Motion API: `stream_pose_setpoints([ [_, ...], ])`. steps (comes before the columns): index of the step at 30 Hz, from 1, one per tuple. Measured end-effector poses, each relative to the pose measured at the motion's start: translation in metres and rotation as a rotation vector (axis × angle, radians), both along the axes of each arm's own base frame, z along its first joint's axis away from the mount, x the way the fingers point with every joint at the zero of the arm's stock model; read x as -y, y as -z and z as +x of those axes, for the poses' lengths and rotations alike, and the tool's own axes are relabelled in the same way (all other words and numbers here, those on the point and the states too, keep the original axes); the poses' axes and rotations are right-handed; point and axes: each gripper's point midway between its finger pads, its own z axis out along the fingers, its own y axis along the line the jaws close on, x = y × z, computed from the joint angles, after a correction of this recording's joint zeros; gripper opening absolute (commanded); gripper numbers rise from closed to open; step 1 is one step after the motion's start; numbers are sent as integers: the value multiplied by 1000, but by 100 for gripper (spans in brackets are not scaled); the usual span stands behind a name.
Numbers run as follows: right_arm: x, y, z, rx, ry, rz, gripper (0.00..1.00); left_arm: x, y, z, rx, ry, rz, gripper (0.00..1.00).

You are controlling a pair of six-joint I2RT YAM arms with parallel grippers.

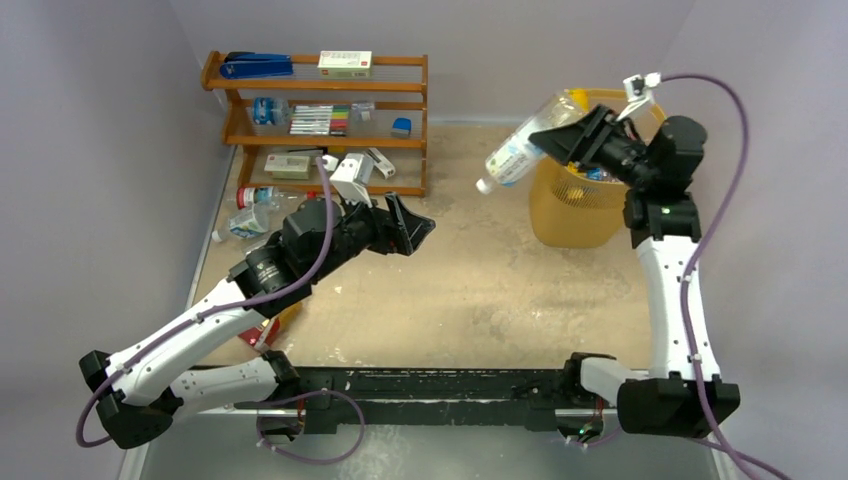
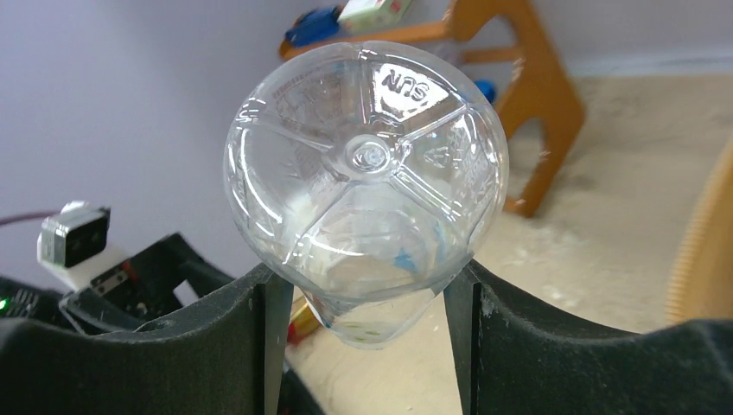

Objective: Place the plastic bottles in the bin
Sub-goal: Pick up the plastic bottle at the center of the board, then place the plastic bottle in the trash bin.

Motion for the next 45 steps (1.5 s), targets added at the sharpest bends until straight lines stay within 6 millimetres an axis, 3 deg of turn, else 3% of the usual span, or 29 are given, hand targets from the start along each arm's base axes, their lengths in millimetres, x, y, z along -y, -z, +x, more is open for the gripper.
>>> stream_pose_setpoints([
  [10, 95, -58, 14, 109, 298, -132, 52, -6, 9, 2, -18, -29, 35, 82],
  [18, 187, -71, 41, 85, 577, -180, 52, -8, 16, 4, -25, -41, 48, 82],
  [23, 227, -67, 66, 46, 697, -177, 52, -8, 20, 3, -30, -41, 55, 82],
  [37, 280, -21, 132, -45, 817, -66, 52, -1, 37, 7, -40, -31, 76, 82],
  [40, 281, -10, 142, -56, 810, -63, 53, 2, 40, 8, -45, -27, 81, 82],
  [45, 264, 12, 158, -95, 763, -74, 66, 4, 43, 9, -50, -21, 84, 82],
])
